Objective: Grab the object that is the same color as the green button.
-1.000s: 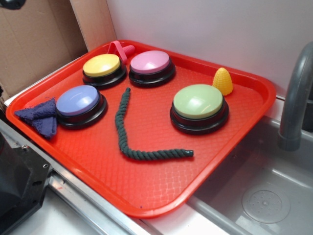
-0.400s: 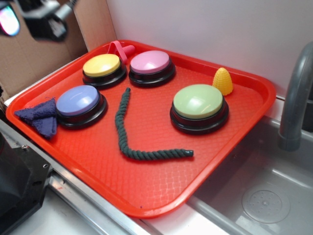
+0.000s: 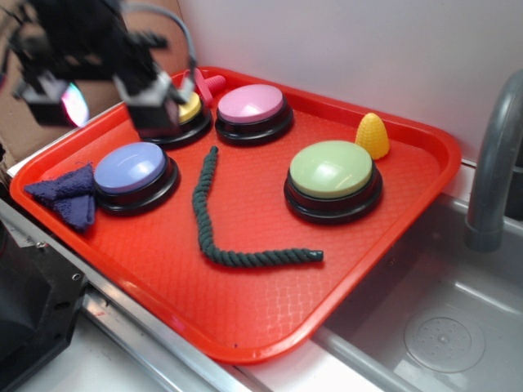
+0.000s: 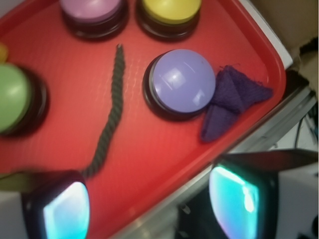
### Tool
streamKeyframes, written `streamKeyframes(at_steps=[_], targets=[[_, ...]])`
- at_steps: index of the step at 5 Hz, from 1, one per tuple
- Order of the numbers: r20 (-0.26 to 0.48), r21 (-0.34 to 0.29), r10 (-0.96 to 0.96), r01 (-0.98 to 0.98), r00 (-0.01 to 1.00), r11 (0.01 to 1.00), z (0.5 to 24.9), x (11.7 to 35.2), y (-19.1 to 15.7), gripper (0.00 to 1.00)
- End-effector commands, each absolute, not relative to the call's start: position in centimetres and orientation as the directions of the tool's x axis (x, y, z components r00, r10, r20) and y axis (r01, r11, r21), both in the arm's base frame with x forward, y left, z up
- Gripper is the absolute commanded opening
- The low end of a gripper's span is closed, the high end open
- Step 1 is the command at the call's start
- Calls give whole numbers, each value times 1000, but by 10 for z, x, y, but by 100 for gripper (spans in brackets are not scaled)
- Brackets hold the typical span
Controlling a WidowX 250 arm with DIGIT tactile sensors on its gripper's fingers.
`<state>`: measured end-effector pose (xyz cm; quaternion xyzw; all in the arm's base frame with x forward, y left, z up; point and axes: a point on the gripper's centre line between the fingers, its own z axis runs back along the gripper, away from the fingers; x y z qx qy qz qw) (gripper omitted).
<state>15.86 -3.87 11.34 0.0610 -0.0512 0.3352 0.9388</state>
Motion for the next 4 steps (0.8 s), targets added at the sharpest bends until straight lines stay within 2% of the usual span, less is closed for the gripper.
streamKeyframes(at_steps=[1, 2, 4], targets=[[172, 76, 680, -698, 713, 712, 59, 187, -42, 100], [89, 25, 710, -714, 698, 699, 39, 194, -36, 100], [69, -8, 708, -709, 703, 705, 18, 193, -34, 99]])
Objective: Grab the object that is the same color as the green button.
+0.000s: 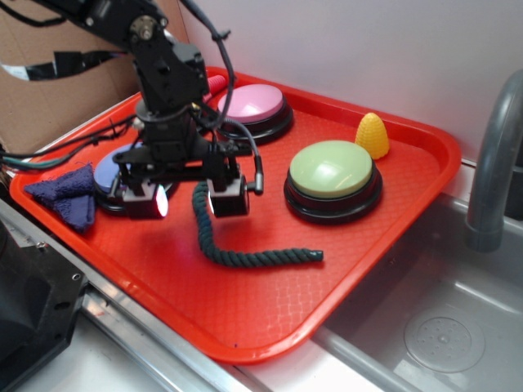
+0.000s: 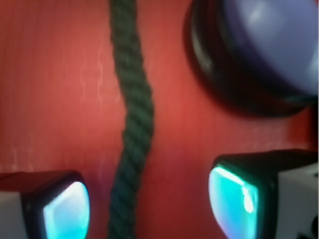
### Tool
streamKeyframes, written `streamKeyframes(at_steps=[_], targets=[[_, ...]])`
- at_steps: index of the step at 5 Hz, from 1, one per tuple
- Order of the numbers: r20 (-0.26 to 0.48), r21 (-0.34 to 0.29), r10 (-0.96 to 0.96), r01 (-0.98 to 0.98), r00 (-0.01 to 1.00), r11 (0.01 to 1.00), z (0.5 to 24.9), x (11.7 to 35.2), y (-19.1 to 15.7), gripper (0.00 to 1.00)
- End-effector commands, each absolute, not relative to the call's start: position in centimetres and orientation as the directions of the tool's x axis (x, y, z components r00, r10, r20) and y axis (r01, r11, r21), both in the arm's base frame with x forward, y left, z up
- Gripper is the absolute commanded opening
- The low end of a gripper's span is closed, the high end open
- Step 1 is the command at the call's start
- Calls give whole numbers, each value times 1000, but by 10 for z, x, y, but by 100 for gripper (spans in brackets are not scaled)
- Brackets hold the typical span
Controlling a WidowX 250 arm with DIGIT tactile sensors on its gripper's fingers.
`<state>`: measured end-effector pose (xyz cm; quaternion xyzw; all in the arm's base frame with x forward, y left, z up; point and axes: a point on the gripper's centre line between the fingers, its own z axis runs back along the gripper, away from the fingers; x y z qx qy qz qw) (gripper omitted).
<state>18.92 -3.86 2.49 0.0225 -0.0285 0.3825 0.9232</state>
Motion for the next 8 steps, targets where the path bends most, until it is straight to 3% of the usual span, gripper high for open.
streamKeyframes(at_steps=[1, 4, 5, 6, 7, 8], targets=[[70, -10, 711, -712, 700, 702, 12, 194, -34, 0], [71, -18, 690, -690, 721, 723, 17, 194, -34, 0], [91, -39, 675, -675, 732, 737, 31, 196, -29, 0], [114, -16, 573, -575, 812, 818, 59, 198, -25, 0], [100, 146, 346, -358, 933, 922, 102, 203, -22, 0], [97, 193, 205, -220, 974, 956, 145, 198, -18, 0]])
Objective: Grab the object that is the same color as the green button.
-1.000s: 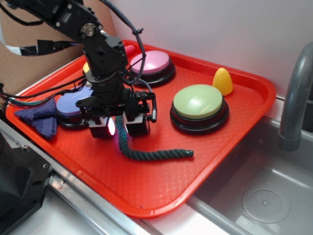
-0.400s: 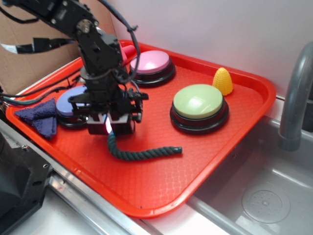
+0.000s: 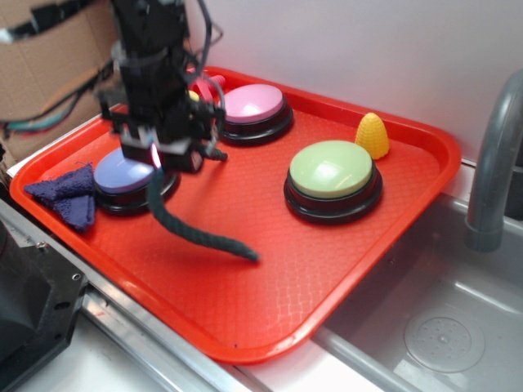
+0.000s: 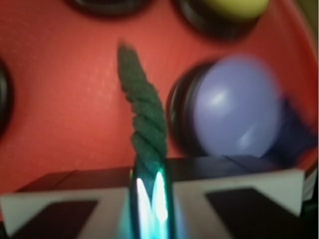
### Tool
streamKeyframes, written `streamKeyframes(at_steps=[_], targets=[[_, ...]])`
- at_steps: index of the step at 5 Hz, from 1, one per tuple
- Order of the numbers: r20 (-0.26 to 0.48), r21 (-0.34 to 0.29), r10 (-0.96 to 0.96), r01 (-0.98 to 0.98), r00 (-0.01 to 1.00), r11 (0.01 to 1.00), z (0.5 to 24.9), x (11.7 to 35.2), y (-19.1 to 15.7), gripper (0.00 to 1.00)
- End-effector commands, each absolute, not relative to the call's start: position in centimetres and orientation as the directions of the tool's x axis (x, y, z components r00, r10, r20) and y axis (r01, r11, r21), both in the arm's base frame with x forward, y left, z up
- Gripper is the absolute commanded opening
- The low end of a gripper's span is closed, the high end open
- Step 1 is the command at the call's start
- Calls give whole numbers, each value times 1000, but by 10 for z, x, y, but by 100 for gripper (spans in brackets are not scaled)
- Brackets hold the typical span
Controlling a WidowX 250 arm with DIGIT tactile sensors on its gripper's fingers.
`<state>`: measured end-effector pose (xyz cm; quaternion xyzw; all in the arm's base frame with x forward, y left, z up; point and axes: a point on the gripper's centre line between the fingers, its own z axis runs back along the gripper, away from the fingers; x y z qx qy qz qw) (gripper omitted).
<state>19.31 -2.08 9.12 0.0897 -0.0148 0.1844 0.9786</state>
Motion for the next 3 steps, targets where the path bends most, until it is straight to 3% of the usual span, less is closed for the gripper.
streamKeyframes(at_steps=[1, 2, 3], targets=[[97, 159, 58, -73, 994, 984, 181, 191, -14, 0], [167, 148, 79, -104, 983, 983, 197, 187, -13, 0], [137, 142, 120, -139, 983, 980, 195, 190, -10, 0]])
